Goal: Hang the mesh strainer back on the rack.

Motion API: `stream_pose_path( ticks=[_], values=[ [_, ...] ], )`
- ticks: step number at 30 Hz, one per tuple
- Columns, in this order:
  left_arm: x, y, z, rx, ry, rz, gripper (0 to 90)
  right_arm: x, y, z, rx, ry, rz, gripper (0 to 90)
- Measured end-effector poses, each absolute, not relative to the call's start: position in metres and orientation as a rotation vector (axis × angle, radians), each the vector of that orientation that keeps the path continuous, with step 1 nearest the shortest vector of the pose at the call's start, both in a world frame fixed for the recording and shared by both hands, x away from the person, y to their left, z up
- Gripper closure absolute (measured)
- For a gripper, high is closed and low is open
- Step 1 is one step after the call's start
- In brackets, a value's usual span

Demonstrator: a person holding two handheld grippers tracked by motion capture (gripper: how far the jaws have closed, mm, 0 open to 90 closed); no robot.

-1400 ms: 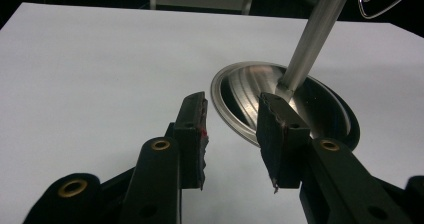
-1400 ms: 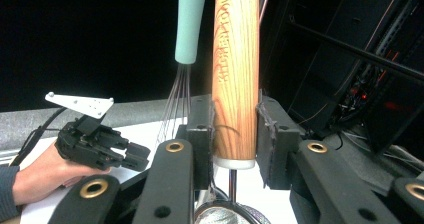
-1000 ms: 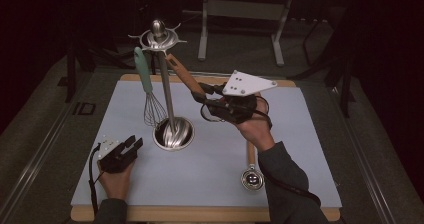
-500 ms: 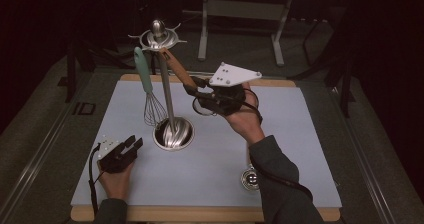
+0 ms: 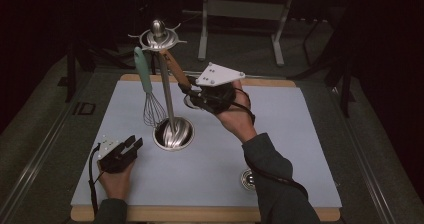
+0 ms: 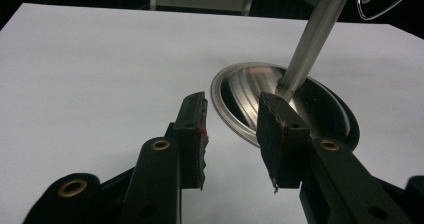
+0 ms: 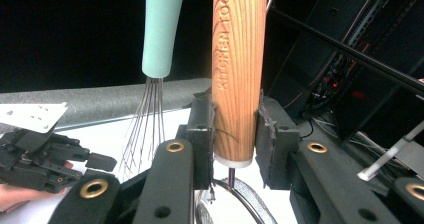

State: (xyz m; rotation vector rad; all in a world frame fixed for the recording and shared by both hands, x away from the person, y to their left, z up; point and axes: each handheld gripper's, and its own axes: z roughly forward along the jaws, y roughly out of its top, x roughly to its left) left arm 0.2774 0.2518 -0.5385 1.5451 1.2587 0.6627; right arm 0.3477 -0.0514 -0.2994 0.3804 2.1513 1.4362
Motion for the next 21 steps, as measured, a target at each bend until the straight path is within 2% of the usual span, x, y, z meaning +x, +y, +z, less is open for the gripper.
stream_pose_path(
  ticks=[21],
  values=[
    [0.277,0.252,-0.538,1.544,1.258,0.661,64.8,0.348,-0.029,-0.308,0.47,2.148,1.419,68.7]
  ],
)
